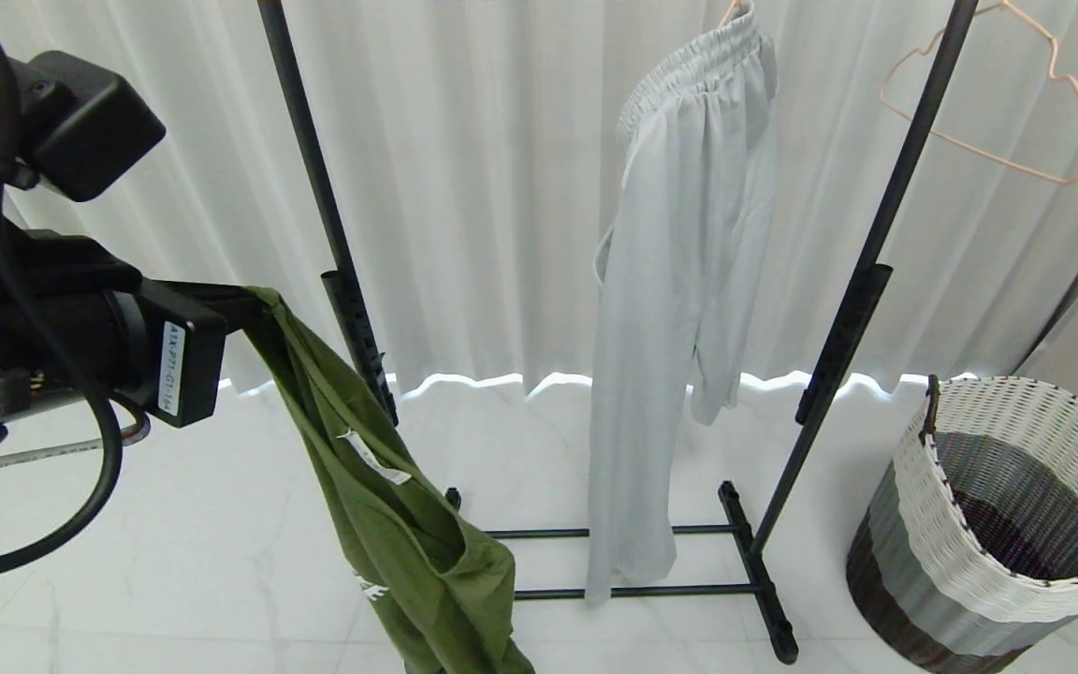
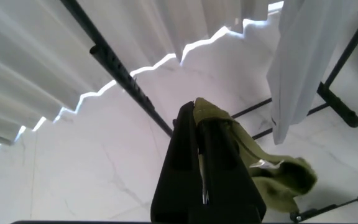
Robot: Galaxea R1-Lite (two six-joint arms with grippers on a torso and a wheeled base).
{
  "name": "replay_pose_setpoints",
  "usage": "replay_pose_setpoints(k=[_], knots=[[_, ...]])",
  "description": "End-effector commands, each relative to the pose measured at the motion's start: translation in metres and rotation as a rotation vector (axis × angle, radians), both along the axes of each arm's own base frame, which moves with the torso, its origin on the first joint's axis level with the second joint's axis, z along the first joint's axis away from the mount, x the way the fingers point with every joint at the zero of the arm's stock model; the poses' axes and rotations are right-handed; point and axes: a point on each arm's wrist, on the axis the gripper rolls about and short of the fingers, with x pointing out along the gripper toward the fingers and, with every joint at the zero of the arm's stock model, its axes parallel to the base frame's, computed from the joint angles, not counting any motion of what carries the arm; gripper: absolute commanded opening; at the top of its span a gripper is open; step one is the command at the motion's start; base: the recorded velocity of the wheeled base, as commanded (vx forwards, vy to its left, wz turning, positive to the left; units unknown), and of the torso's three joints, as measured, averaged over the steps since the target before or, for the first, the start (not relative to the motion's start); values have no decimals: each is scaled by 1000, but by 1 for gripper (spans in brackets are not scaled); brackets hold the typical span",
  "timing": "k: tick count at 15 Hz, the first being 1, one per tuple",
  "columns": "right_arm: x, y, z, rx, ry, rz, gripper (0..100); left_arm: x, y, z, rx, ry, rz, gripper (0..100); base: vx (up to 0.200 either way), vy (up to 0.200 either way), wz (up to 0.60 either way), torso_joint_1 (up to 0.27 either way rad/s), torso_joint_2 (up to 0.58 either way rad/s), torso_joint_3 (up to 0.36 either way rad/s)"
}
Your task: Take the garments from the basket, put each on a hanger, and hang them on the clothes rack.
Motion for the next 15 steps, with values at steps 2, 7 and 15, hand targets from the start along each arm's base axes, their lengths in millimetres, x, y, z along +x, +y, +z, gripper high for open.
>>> replay_pose_setpoints(k=[2, 7, 15], knots=[[-1, -5, 0, 45, -31, -57, 100, -2, 4, -2, -1, 3, 14, 0, 0, 0, 0, 0, 0, 0], [2, -4, -3, 153, -58, -117, 100, -8, 3, -3, 38, -13, -17, 0, 0, 0, 0, 65, -182, -121], [11, 1, -8, 226, -125, -118, 100, -8, 4, 4, 17, -83, -19, 0, 0, 0, 0, 172, -452, -279]])
